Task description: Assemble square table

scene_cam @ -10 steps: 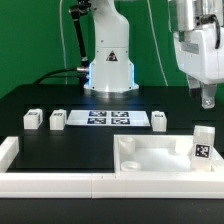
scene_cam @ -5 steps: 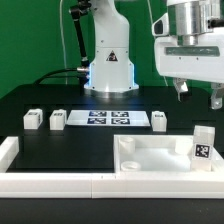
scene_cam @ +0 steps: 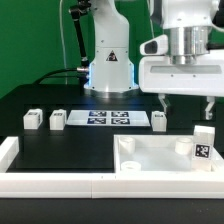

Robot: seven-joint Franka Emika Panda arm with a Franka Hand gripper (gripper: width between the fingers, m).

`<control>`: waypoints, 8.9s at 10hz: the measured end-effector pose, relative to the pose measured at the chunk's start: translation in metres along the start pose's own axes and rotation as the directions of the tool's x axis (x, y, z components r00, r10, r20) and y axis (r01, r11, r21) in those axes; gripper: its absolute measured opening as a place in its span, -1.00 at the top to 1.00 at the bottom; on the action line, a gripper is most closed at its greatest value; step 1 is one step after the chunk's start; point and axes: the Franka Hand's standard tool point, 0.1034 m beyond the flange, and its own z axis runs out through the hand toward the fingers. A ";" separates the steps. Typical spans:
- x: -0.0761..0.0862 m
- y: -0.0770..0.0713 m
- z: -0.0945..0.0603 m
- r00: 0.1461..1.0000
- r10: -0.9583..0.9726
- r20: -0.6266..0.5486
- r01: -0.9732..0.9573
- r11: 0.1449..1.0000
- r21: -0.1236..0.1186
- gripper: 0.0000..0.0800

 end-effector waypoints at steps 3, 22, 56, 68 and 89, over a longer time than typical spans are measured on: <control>0.003 0.004 0.001 0.973 -0.229 -0.005 0.229 0.973 -0.002 -0.62; -0.073 0.096 0.037 0.388 -0.145 0.910 0.454 0.889 -0.052 -0.62; 0.126 0.031 -0.087 0.866 -0.493 0.084 0.497 0.867 -0.035 0.29; 0.188 0.018 -0.020 0.801 -0.519 -0.298 0.528 0.847 -0.053 0.29; 0.175 0.030 0.006 0.764 -0.493 -0.416 0.504 0.859 -0.093 -0.59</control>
Offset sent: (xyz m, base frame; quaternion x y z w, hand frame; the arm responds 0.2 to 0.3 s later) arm -0.0442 -0.0084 -0.0175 0.0486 -0.0514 -0.2444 0.9671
